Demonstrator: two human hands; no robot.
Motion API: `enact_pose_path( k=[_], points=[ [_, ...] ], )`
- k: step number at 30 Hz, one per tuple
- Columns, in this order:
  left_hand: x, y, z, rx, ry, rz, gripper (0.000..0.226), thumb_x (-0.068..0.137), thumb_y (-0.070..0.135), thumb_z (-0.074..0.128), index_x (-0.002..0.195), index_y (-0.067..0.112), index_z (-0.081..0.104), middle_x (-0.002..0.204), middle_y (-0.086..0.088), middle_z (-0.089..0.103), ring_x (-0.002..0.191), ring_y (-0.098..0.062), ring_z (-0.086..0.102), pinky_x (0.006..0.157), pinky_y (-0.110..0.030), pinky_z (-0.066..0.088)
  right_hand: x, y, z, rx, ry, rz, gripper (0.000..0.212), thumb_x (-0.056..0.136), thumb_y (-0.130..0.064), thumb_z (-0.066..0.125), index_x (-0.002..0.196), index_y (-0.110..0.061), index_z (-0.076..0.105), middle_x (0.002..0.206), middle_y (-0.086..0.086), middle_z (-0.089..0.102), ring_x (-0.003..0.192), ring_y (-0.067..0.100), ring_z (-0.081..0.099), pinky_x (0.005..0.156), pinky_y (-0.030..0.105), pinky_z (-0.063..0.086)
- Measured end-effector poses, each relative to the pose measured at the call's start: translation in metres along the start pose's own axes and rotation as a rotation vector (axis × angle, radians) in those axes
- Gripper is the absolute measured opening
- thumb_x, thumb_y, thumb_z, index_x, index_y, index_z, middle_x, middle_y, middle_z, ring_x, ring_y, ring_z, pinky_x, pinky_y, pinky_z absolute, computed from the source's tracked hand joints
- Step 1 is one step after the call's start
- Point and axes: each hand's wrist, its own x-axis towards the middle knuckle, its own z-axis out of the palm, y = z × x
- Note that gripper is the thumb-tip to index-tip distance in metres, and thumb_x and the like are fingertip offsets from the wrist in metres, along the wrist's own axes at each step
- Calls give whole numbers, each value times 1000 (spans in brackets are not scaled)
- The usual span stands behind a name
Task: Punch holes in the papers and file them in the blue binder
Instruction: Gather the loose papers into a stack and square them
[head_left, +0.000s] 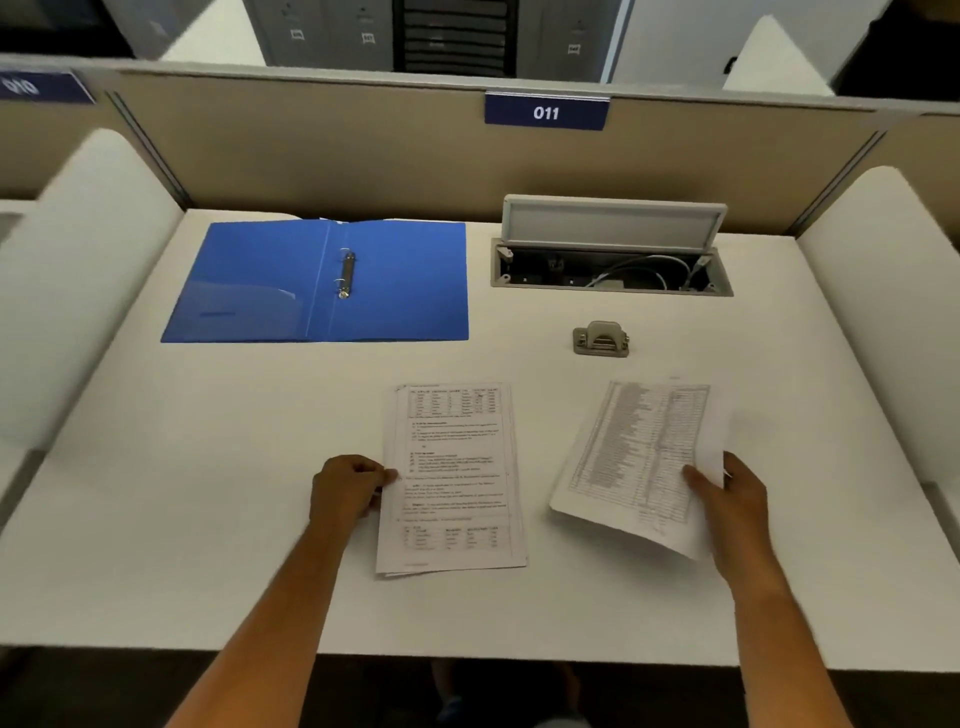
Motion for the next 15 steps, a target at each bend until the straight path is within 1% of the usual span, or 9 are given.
enact_pose_path(
  k=[1, 3, 5, 8, 12, 15],
  points=[
    [-1, 1, 1, -2, -1, 5, 22, 81, 22, 90, 85, 6, 76, 72, -7, 80, 64, -28, 78, 53, -29, 58, -2, -5, 3, 55, -14, 15, 31, 100, -4, 70, 129, -15, 74, 116, 0, 82, 103, 17, 79, 94, 35, 58],
    [-2, 0, 1, -9, -2, 6, 22, 81, 22, 90, 85, 6, 75, 72, -7, 80, 64, -27, 78, 54, -29, 59, -6, -10, 14, 106, -43, 44, 31, 100, -7, 71, 129, -17, 74, 117, 0, 82, 105, 19, 80, 96, 37, 57],
    [-2, 0, 1, -12, -9, 6, 23, 81, 22, 90, 84, 5, 75, 72, -7, 80, 63, -26, 78, 54, -30, 59, -7, -9, 27, 91, -91, 68, 31, 99, -8, 73, 129, -17, 75, 118, 2, 82, 109, 25, 78, 100, 42, 57],
    [-1, 0, 1, -12, -8, -2, 22, 81, 23, 90, 84, 7, 76, 72, -6, 80, 61, -24, 78, 53, -28, 57, -14, -3, 56, 56, -227, 89, 32, 98, -8, 74, 130, -16, 74, 120, 4, 82, 110, 26, 79, 98, 44, 59],
    [-1, 0, 2, -6, -5, -10, 21, 82, 24, 89, 84, 7, 76, 73, -6, 80, 60, -22, 78, 47, -23, 53, -26, 11, 105, -60, -379, 66, 30, 99, -7, 74, 127, -17, 73, 118, 1, 83, 106, 22, 80, 92, 42, 63],
    [0, 0, 1, -3, -4, -17, 22, 82, 27, 90, 83, 9, 76, 72, -4, 80, 59, -21, 78, 47, -22, 52, -29, 26, 142, -194, -389, 36, 32, 98, -7, 75, 128, -16, 72, 121, 5, 80, 108, 21, 77, 95, 39, 62]
  ],
)
